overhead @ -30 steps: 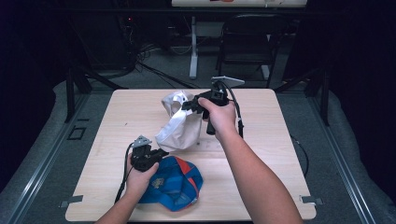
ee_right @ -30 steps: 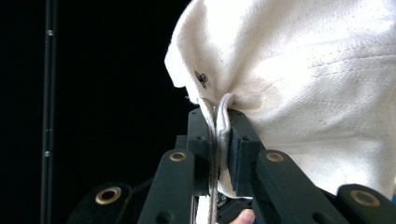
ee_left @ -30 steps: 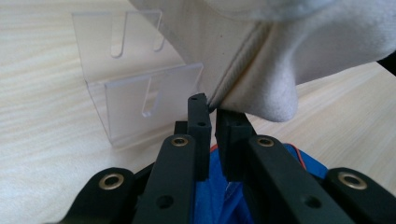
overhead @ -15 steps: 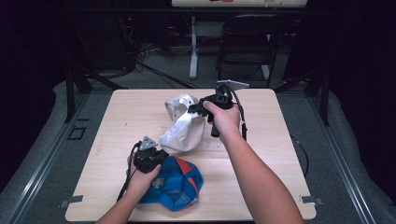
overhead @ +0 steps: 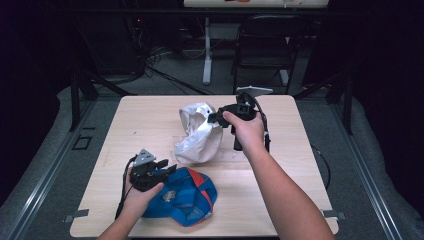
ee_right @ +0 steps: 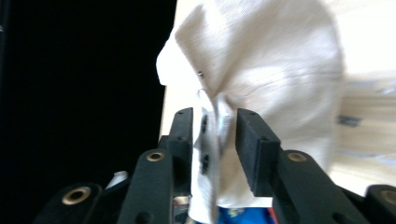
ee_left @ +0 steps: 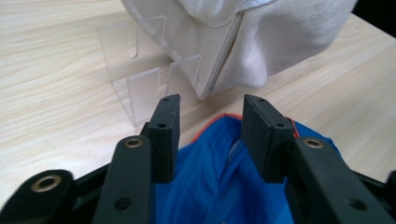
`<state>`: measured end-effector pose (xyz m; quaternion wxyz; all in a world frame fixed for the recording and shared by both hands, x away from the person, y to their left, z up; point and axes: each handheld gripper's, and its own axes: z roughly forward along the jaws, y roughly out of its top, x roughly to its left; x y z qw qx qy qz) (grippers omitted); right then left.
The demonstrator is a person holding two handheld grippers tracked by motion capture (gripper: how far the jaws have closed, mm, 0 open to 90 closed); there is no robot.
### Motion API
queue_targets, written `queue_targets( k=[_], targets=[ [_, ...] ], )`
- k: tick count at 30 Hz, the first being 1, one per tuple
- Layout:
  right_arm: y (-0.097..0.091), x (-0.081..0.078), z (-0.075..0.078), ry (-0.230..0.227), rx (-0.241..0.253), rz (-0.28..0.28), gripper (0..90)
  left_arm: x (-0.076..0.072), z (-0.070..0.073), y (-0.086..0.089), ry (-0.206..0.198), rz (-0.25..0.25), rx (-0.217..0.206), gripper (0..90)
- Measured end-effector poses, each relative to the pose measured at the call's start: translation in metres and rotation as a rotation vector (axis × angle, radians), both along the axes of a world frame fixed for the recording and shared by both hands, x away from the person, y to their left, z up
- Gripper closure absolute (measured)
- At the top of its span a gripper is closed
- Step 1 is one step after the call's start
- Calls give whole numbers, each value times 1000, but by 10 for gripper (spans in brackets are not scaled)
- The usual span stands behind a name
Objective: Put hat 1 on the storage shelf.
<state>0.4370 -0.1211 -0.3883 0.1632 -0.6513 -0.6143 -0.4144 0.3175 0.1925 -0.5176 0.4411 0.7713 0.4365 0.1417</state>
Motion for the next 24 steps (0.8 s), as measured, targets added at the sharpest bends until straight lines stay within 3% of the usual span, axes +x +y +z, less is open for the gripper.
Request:
queue_targets(
  k=[3,9,10,13,14,21,24],
  targets=[
    [-6,-5,7,-38,-16,-4,642,-4,0,9,11,2,-7,550],
    [-16,-16,13,-65,-12,10,633,-8,-16,31,8,48,26,533],
    [-17,-19,14,-75,-15,11,627,-8,-18,38,-2,46,57,531],
    [-20,-25,15,-99,-28,20,614,-7,-18,45,-10,66,48,517],
    [-23,-31,12,-115,-44,30,609,-5,-19,51,-7,87,19,513],
    [-37,-55,-8,-160,-73,57,591,-2,-23,58,2,99,29,506],
    [-43,-66,-19,-180,-80,62,581,-1,-25,60,-6,104,12,506]
  ],
)
